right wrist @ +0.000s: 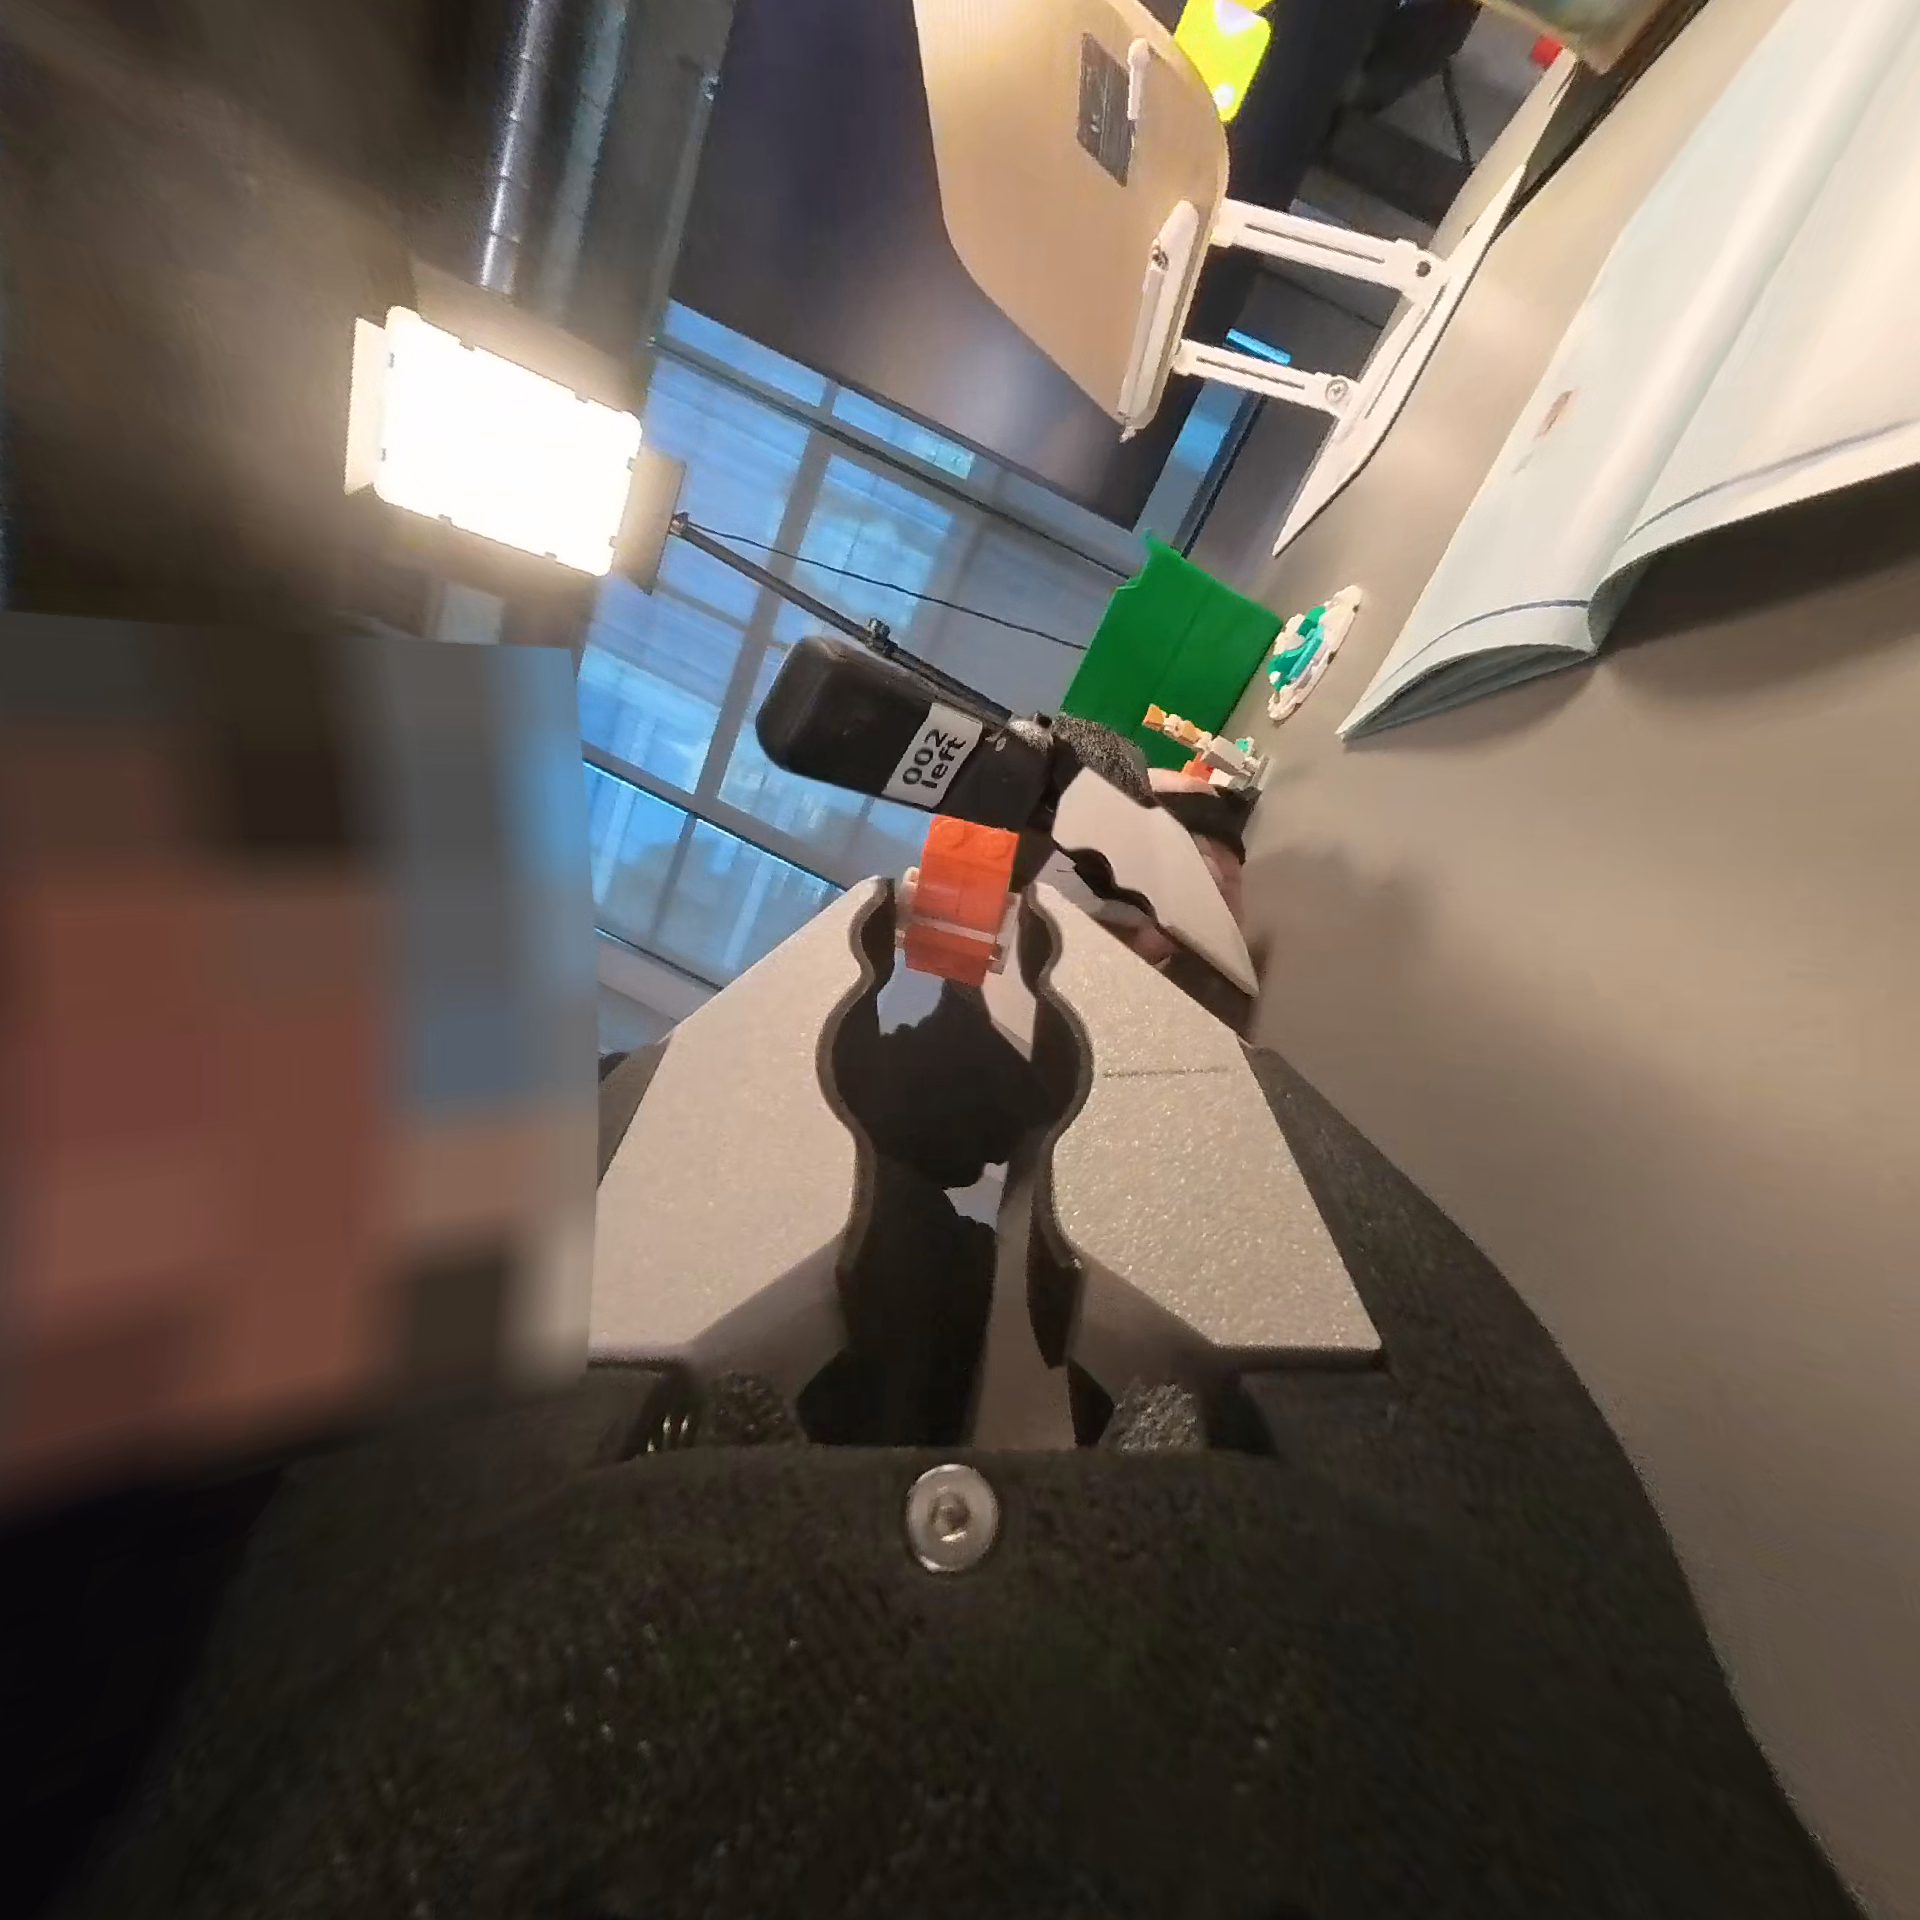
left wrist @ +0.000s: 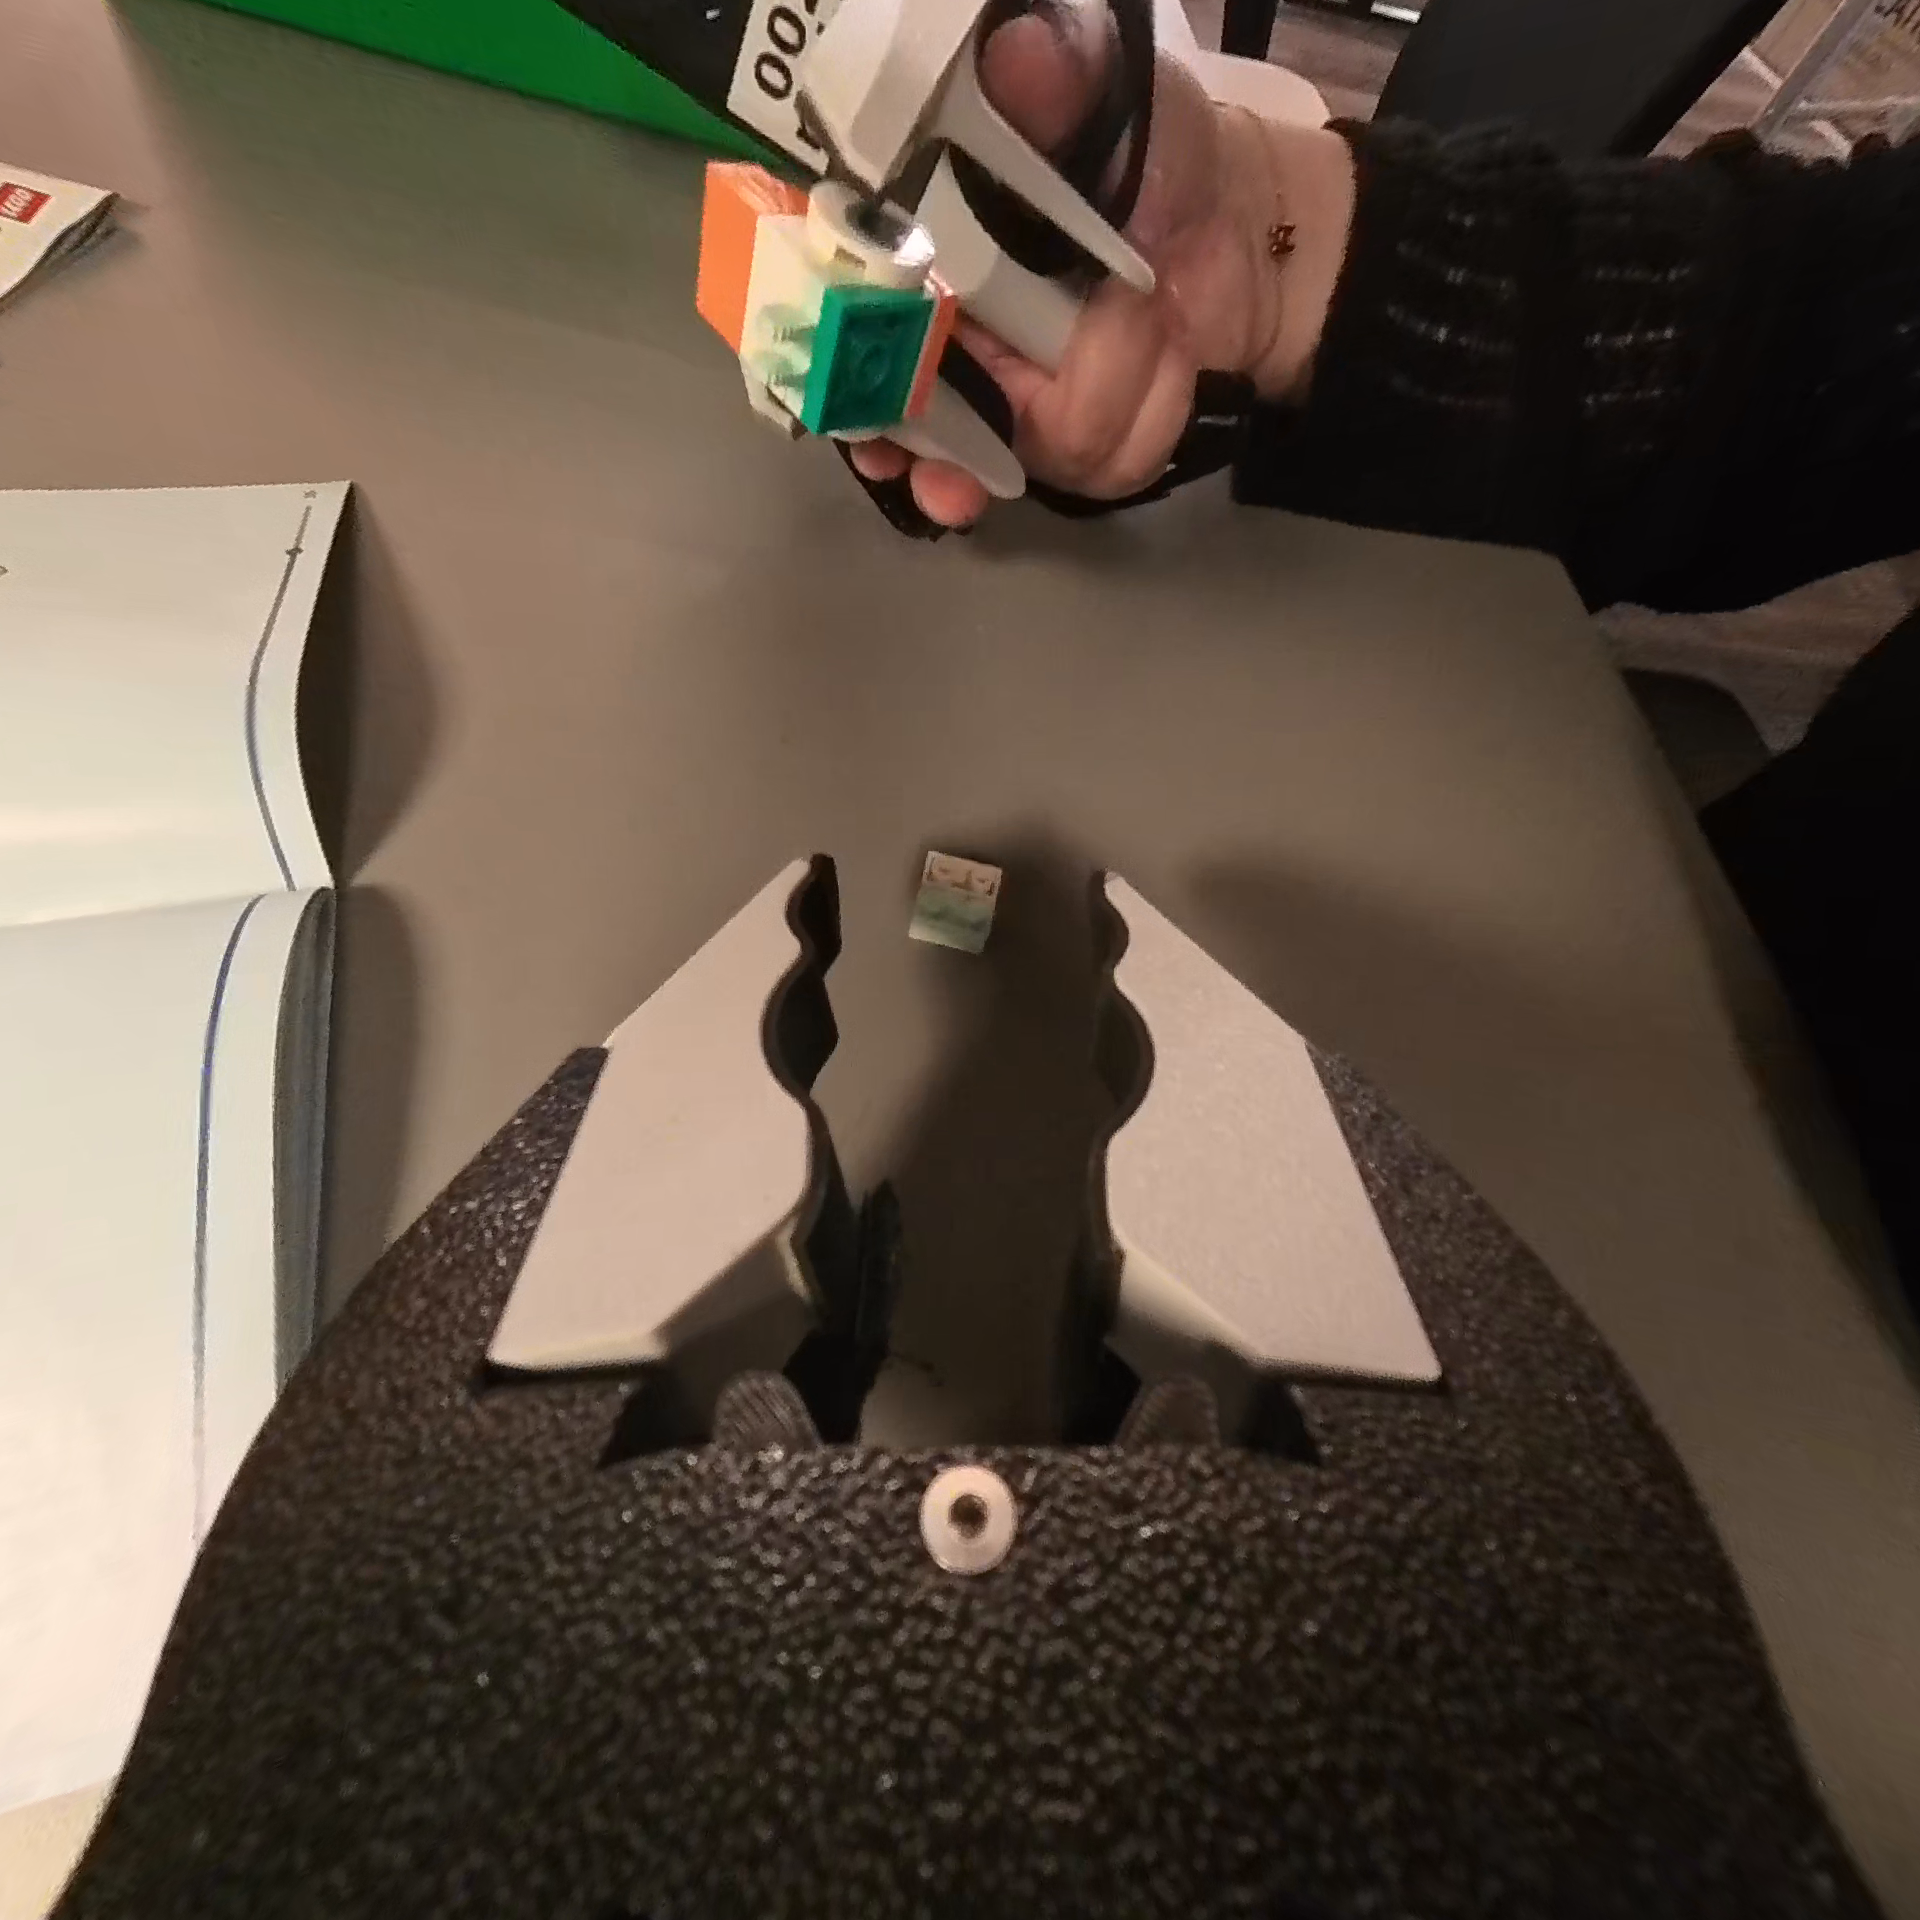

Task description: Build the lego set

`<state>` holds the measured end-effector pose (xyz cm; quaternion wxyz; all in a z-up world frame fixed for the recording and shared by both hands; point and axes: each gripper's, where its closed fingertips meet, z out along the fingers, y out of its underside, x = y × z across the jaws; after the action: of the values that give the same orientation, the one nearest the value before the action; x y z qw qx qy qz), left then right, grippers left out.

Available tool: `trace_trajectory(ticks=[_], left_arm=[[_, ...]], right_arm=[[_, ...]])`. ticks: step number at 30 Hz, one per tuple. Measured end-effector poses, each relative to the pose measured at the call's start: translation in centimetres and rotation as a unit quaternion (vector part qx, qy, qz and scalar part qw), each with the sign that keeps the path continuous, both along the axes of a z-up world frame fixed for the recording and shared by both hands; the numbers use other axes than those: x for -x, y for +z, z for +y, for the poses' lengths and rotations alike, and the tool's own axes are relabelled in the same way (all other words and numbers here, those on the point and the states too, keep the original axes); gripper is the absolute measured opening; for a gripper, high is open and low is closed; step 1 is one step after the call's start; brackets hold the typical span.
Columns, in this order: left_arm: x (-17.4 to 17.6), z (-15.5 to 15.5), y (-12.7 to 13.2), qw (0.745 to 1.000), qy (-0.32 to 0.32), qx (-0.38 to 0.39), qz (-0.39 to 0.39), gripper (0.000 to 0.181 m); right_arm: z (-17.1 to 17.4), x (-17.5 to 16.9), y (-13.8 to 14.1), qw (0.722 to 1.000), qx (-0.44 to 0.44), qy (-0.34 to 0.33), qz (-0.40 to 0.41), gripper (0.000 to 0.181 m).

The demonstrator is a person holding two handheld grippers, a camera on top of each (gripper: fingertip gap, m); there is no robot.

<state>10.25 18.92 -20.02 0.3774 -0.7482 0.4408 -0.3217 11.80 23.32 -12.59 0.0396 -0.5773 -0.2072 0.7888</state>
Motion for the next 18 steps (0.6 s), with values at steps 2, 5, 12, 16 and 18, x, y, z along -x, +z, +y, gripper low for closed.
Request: trace_trajectory(ticks=[2, 5, 12, 16, 18], left_arm=[[0.19, -0.02, -0.06, 1.000, 0.003, 0.001, 0.002, 0.045], [0.52, 0.08, 0.25, 1.000, 0.011, 0.006, -0.011, 0.045], [0.79, 0.17, 0.45, 0.999, 0.016, 0.021, -0.026, 0.046], [0.59, -0.19, 0.37, 1.000, 0.007, -0.005, -0.010, 0.040], [0.55, -0.25, 0.24, 1.000, 0.006, -0.015, -0.001, 0.040]], right_arm=[[-0.08, 0.06, -0.09, 1.000, -0.004, 0.000, -0.003, 0.022], [-0.21, 0.17, -0.24, 1.000, -0.012, 0.000, -0.008, 0.022], [0.07, 0.15, -0.23, 0.999, -0.033, -0.015, -0.010, 0.022], [-0.06, 0.15, -0.22, 0.999, -0.036, -0.011, -0.010, 0.022], [-0.18, 0.18, -0.27, 0.999, -0.039, -0.009, -0.012, 0.022]])
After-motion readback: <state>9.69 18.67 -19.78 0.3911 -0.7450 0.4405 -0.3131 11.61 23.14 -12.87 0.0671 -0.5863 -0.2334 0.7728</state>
